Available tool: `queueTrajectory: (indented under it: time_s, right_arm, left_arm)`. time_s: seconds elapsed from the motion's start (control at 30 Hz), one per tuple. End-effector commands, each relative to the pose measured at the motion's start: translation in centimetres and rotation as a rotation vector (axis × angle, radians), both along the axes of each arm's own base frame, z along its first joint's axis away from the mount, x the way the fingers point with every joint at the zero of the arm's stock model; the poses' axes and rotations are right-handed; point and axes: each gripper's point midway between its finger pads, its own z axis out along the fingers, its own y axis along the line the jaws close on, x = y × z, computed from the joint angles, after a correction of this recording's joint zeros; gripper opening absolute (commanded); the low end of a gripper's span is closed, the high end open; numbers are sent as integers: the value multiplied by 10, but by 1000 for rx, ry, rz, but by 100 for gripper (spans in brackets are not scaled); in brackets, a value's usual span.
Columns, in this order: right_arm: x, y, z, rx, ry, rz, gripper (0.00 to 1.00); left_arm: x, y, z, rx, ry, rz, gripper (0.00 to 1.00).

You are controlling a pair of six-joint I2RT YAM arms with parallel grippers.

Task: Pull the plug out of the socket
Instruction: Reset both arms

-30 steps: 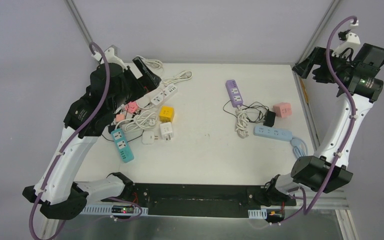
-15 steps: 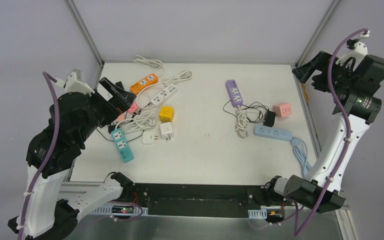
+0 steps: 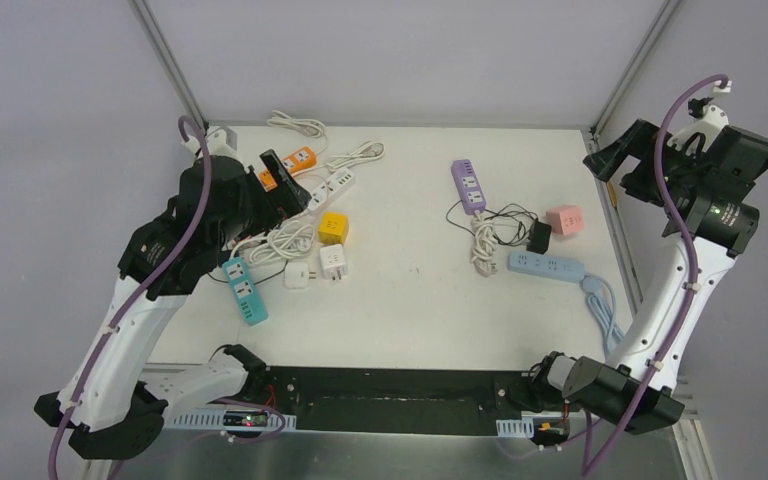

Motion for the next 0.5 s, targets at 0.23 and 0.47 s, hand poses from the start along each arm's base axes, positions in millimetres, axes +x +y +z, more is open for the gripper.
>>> queueTrajectory:
  time_s: [0.23, 0.47]
  right_arm:
    - [-13, 4, 7, 16, -7, -6, 100]
    - [-26, 11, 3, 6, -21, -3, 100]
  left_arm:
    - [-31, 0, 21, -181, -74, -33, 99]
    - [-52, 12, 8, -246, -41, 6, 99]
